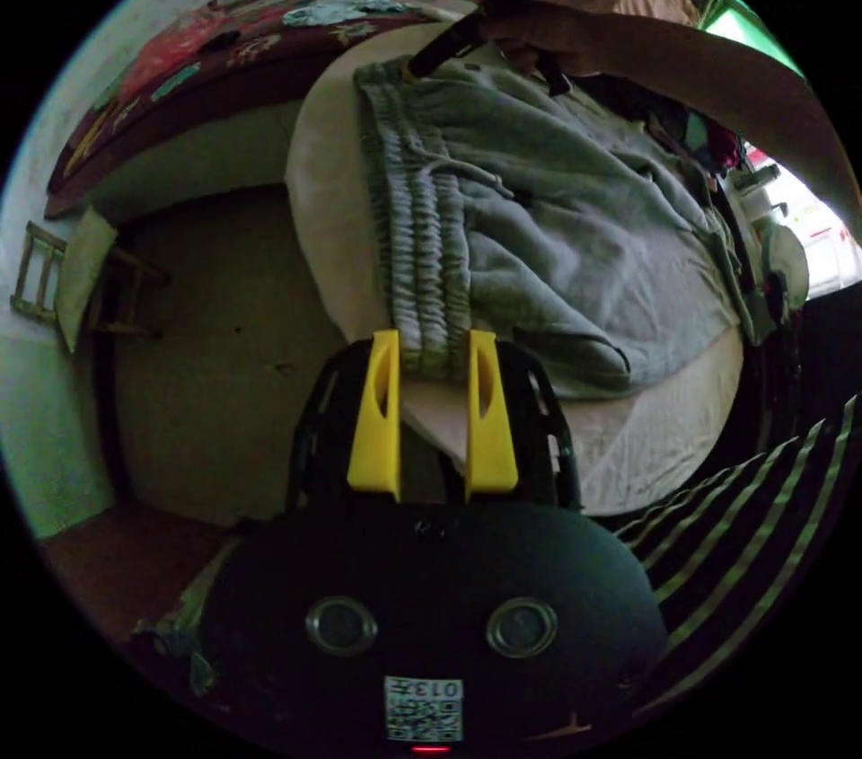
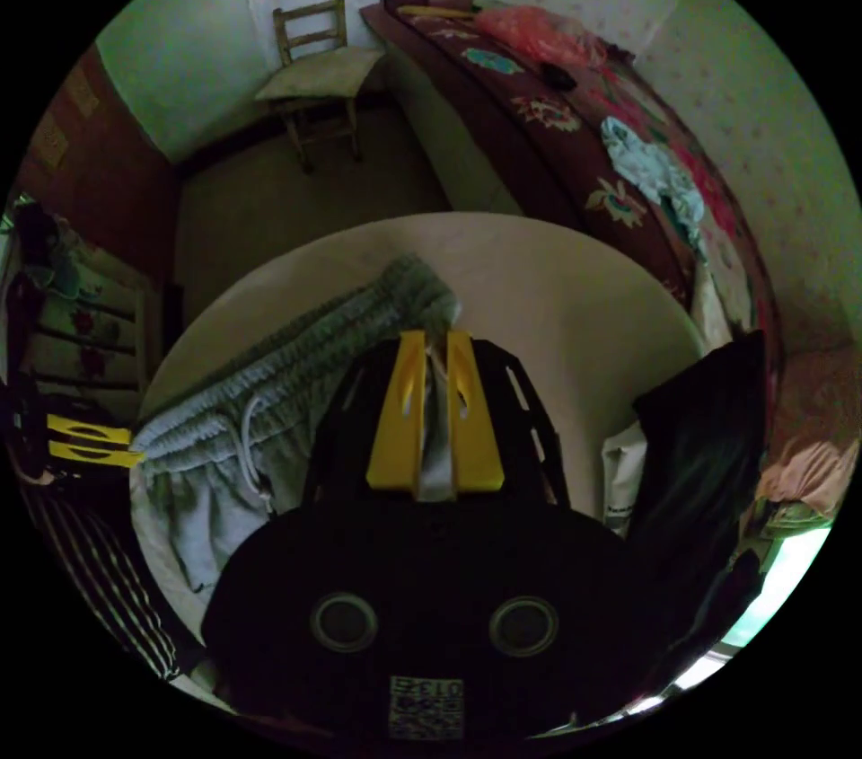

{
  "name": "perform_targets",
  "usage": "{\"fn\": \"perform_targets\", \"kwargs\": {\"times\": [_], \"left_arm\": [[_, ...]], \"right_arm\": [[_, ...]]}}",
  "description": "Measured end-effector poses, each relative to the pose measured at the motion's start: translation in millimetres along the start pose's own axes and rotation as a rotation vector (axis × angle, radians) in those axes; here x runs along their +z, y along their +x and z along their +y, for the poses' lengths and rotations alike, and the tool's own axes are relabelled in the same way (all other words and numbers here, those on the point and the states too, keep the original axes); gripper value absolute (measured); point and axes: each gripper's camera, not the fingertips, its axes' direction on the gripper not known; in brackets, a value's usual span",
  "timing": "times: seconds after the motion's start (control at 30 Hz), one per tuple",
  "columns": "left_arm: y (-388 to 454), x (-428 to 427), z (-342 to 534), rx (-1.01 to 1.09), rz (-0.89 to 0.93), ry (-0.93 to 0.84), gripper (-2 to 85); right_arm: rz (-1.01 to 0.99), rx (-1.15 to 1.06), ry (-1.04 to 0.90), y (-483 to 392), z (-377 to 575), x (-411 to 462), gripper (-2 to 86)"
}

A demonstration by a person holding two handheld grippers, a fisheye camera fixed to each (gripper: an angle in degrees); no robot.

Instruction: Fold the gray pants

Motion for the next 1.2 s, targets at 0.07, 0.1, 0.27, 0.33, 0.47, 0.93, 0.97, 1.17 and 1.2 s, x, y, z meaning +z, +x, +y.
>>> {"fn": "perform_targets", "kwargs": {"times": [0.07, 0.1, 0.27, 0.33, 0.47, 0.93, 0.97, 1.17, 1.2], "left_arm": [[-1, -18, 2, 0.019, 0.068, 0.074, 1.4], [-4, -23, 3, 0.009, 0.096, 0.088, 1.3], [-17, -64, 16, -0.087, 0.229, 0.194, 0.8], [-21, -79, 19, -0.109, 0.165, 0.224, 0.9], [-36, -69, 16, -0.177, 0.118, 0.201, 1.7], [119, 3, -38, 0.139, 0.047, 0.150, 7.8], [159, 15, -48, 0.282, 0.077, 0.114, 8.0], [343, 75, -77, 0.781, 0.125, -0.024, 9.6], [358, 79, -79, 0.815, 0.110, -0.027, 10.0]], "right_arm": [[0.006, 0.011, 0.065, -3, 4, -17, 3.6], [0.016, -0.007, 0.106, -6, 7, -31, 3.4], [0.101, -0.099, 0.236, -21, 10, -83, 3.4], [0.093, -0.084, 0.313, -24, 11, -99, 3.6], [0.078, -0.065, 0.347, -30, 6, -95, 4.8], [0.097, 0.400, 0.152, -19, 326, -106, 3.9], [0.119, 0.432, 0.126, -23, 350, -107, 3.8], [0.224, 0.967, -0.182, -50, 598, -112, 7.7], [0.230, 1.073, -0.231, -53, 645, -114, 8.1]]}}
